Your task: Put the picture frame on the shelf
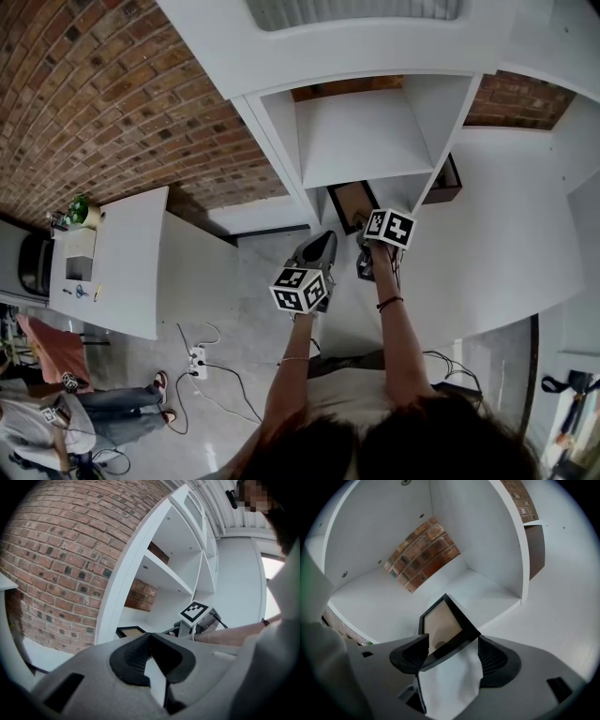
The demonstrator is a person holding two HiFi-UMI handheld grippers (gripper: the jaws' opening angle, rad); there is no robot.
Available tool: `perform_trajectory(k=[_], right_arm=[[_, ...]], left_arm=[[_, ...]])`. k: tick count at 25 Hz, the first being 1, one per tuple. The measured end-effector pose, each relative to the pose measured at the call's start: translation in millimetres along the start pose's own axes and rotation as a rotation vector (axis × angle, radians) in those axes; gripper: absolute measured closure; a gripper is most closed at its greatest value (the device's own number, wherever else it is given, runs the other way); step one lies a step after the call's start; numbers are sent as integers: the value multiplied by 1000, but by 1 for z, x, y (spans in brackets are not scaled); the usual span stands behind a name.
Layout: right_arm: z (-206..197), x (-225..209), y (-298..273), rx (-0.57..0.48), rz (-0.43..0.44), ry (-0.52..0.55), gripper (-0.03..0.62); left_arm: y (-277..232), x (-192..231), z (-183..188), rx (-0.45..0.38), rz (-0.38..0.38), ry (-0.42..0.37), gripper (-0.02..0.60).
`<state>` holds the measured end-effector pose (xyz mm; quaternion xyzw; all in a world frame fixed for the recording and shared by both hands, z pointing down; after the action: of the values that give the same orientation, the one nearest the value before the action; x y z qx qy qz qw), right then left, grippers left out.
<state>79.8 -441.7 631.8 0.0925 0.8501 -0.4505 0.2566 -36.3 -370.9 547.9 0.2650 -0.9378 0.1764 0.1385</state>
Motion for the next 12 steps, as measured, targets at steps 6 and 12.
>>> perform_trajectory(k=[6, 12], right_arm=[[-1, -3, 4, -29, -6, -40, 316], [0, -3, 11, -42, 19, -75, 317]], left_arm=[[1, 2, -1, 1, 1, 4, 571], [2, -1, -2, 0, -3, 10, 571]])
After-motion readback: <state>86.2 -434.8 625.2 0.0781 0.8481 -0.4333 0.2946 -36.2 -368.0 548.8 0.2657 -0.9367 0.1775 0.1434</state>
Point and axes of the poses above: the fingertips, and each gripper's own axes: y backward along the fingers, x to its left, z out of its top, the point moved 2 cm from there along y, backward along the fingers, and after that the axes turned 2 degrees about x, right-handed, at the moved point
